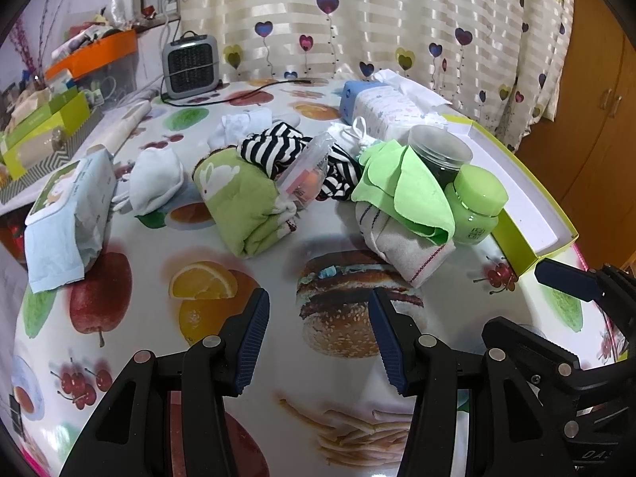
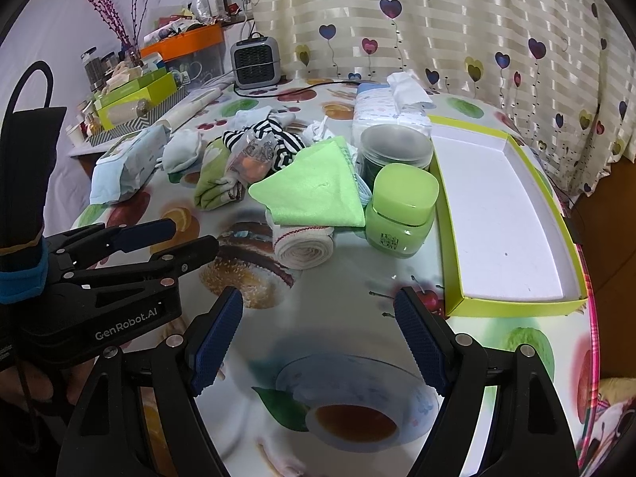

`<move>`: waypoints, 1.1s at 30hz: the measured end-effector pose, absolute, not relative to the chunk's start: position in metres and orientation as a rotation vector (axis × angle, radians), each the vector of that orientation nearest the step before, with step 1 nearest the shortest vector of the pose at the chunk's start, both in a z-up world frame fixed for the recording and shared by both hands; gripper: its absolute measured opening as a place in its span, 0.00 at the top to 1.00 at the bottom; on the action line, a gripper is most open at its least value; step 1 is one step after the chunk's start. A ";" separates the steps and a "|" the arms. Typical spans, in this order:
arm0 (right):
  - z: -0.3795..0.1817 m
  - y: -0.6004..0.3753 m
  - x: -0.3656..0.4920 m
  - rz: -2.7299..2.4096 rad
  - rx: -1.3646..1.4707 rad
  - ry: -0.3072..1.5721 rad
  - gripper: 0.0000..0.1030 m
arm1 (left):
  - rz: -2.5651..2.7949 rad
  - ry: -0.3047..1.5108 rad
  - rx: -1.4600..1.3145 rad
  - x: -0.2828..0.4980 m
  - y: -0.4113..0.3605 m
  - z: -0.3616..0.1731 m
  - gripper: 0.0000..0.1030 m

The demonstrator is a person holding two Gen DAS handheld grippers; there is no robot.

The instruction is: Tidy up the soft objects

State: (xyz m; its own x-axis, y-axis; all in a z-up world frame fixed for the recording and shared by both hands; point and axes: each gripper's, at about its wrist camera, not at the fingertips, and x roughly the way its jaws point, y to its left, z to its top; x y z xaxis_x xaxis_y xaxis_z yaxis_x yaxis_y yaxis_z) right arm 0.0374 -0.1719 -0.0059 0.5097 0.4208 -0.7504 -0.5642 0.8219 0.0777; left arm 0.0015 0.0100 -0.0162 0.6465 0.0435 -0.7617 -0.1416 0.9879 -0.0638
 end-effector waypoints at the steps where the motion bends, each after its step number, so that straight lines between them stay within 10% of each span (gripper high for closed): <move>1: -0.006 -0.171 0.037 0.598 -0.186 0.850 0.23 | 0.104 0.863 -0.125 0.002 0.011 -0.017 0.50; 33: -0.002 -0.172 0.051 0.610 -0.182 0.852 0.23 | -0.003 0.824 -0.220 0.015 0.019 -0.002 0.50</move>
